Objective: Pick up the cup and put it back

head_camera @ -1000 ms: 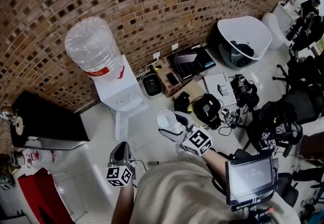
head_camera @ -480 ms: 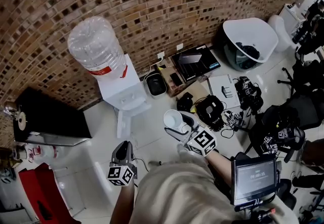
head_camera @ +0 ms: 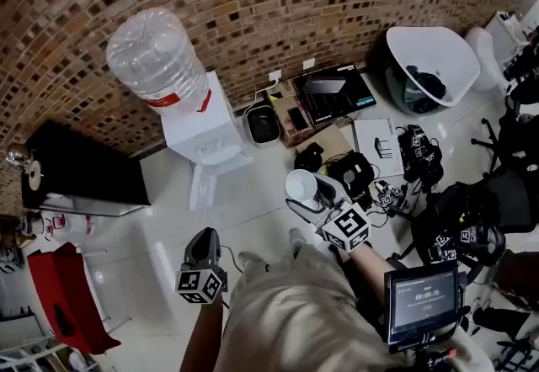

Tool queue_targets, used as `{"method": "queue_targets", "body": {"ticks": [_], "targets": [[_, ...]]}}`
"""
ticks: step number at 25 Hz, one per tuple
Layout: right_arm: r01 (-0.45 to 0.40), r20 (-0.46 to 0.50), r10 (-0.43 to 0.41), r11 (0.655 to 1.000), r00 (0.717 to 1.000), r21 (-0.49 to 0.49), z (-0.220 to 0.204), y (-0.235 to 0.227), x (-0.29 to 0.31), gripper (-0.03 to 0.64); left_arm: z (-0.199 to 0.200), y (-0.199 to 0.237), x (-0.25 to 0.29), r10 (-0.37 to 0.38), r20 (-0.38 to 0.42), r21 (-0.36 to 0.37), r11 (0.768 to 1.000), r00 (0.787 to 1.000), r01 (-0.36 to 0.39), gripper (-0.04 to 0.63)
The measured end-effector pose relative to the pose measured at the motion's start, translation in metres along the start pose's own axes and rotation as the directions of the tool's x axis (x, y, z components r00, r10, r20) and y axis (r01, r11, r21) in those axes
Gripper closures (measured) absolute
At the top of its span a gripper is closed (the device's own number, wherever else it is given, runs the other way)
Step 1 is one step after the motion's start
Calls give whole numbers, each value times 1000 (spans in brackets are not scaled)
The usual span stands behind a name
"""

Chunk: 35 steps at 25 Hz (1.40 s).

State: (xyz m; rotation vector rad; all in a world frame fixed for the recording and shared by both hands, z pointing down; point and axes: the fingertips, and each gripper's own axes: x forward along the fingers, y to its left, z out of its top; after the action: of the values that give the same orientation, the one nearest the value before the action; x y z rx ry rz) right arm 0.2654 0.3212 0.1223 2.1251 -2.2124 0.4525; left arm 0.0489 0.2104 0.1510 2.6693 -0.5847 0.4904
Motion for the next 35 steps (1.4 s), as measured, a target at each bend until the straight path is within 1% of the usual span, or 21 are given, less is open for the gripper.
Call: {"method": "queue_targets", "body": {"ticks": [4, 10, 14, 16, 20, 25, 29, 32, 35], "targets": [[-28, -27, 27, 1000, 999, -9, -11, -22, -2, 279, -9, -16, -2, 56, 2, -15, 998, 998, -56, 572], [-109, -88, 106, 994, 990, -24, -32, -39, 17, 279, -23, -34, -6, 136, 4, -59, 989, 991, -135, 572], [-141, -118, 136, 990, 984, -28, -38, -34, 45, 279, -32, -26, -13, 161, -6, -70, 985, 987, -161, 572], [-175, -140, 169, 984, 976, -31, -40, -26, 60, 279, -37, -19, -20, 188, 0, -102, 977, 982, -187, 572], [-250, -192, 237, 967, 952, -45, -42, 1, 100, 279, -48, 7, -27, 233, 30, -172, 959, 972, -224, 572], [-351, -234, 329, 935, 915, -58, -31, 50, 160, 279, -57, 56, -24, 242, 26, -218, 948, 970, -231, 572], [-385, -280, 347, 918, 895, -93, -29, 74, 202, 279, -48, 88, -28, 241, 44, -228, 947, 970, -225, 572], [-404, -303, 357, 909, 884, -106, -32, 82, 237, 279, -45, 112, -24, 239, 46, -229, 948, 970, -222, 572], [-421, -326, 371, 902, 870, -97, -52, 86, 270, 279, -54, 130, -18, 230, 23, -232, 948, 973, -218, 572]]}}
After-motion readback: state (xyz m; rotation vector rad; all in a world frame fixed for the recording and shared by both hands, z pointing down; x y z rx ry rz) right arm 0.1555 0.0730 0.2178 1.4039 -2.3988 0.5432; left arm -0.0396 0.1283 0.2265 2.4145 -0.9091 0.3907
